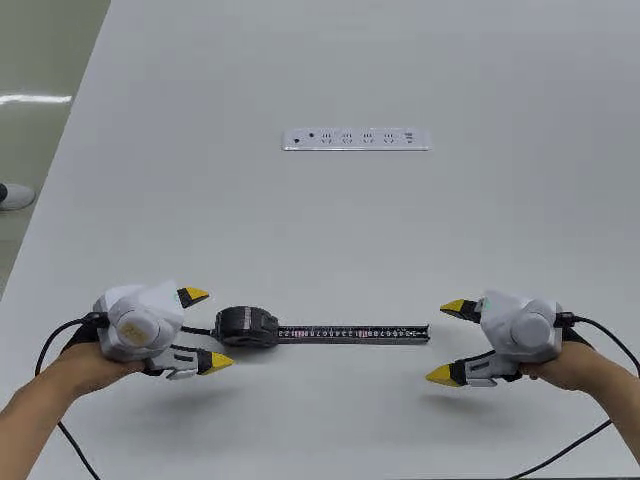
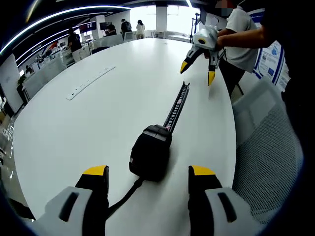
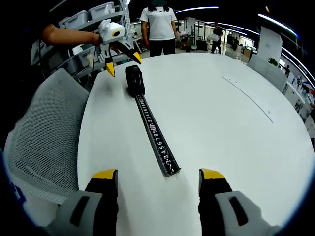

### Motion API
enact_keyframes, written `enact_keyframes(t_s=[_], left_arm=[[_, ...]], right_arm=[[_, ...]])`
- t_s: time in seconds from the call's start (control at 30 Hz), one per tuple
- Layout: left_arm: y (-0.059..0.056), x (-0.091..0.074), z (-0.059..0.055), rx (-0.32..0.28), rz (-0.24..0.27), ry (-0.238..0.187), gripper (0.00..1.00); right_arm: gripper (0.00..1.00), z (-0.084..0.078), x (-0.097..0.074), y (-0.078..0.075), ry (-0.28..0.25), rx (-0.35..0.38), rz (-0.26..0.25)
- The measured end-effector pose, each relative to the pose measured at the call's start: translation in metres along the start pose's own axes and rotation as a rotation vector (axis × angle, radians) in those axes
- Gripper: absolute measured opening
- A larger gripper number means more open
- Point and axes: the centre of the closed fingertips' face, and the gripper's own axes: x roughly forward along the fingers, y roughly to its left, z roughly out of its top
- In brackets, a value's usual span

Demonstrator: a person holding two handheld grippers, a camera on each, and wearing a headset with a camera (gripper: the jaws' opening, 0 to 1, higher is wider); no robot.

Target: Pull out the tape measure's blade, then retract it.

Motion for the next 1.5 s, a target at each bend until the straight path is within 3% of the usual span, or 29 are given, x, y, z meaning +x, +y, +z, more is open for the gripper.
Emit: enact_keyframes(t_s=[0.23, 0.6, 1.13, 1.5], left_arm=[[-0.001, -0.011, -0.005, -0.042, 0.049, -0.001, 0.67], [-0.013, -0.028, -0.012, -0.126, 0.109, -0.015, 0.77], [-0.022, -0.049, 0.002, -0.235, 0.193, -0.081, 0.91], [-0.033, -0.057, 0.007, -0.312, 0.218, -0.134, 0.97]], right_arm=[[0.73, 0.003, -0.010, 0.006, 0.013, 0.036, -0.042], [0.80, 0.014, -0.021, 0.019, -0.029, 0.118, -0.116], [0.88, 0.024, -0.040, 0.028, -0.086, 0.229, -0.231], [0.91, 0.032, -0.043, 0.038, -0.123, 0.270, -0.266]])
